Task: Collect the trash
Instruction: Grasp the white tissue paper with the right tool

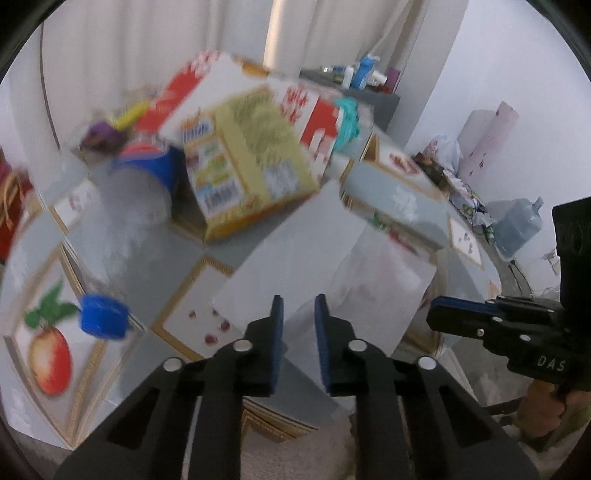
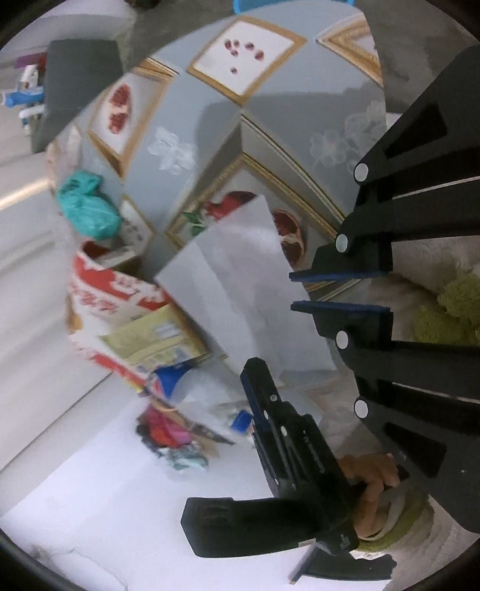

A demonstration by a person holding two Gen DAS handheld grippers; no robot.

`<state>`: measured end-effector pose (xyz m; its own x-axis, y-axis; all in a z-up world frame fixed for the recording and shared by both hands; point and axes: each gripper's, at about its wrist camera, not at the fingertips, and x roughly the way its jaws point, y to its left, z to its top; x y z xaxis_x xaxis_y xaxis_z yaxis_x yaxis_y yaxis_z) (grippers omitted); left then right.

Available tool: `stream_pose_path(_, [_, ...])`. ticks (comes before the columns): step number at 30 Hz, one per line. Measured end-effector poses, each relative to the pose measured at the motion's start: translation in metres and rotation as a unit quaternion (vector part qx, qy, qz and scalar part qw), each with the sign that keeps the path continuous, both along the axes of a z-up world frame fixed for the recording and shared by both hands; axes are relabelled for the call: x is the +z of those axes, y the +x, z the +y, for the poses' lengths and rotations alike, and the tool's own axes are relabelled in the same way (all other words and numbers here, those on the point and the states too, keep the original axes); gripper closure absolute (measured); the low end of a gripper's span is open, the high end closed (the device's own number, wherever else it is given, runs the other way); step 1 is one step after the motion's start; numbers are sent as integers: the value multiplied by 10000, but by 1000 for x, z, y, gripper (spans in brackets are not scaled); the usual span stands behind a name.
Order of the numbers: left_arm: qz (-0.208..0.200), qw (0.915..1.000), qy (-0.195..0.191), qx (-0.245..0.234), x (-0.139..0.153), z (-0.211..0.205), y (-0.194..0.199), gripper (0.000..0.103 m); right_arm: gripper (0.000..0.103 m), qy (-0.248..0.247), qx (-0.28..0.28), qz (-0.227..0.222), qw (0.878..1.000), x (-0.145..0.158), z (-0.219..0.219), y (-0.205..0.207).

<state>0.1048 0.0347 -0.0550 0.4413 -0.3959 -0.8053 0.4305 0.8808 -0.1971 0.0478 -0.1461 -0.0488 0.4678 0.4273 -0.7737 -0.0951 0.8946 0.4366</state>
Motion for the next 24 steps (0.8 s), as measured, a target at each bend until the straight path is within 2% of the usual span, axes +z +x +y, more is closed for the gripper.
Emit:
stream_pose_path(3, [322, 9992, -226, -56, -12, 1, 0, 90, 97, -120, -48, 171, 9998, -7, 2, 7])
stream_pose_path(6, [356, 9985, -379, -194, -15, -3, -5, 90, 101, -93, -169, 304, 9994, -13, 0, 17])
stream_pose_path(14, [757, 9889, -1092, -668, -21, -27, 1, 90, 102, -396, -618, 221, 9971, -6, -22, 40])
stream_pose_path(18, [695, 9865, -1202, -872, -22, -50, 10, 90, 102, -476, -888, 190, 9947, -3, -46, 51])
stream_pose_path(24, [244, 9872, -1372, -771, -7, -68, 21, 90, 102, -379, -1156, 125, 9925, 2, -81, 67])
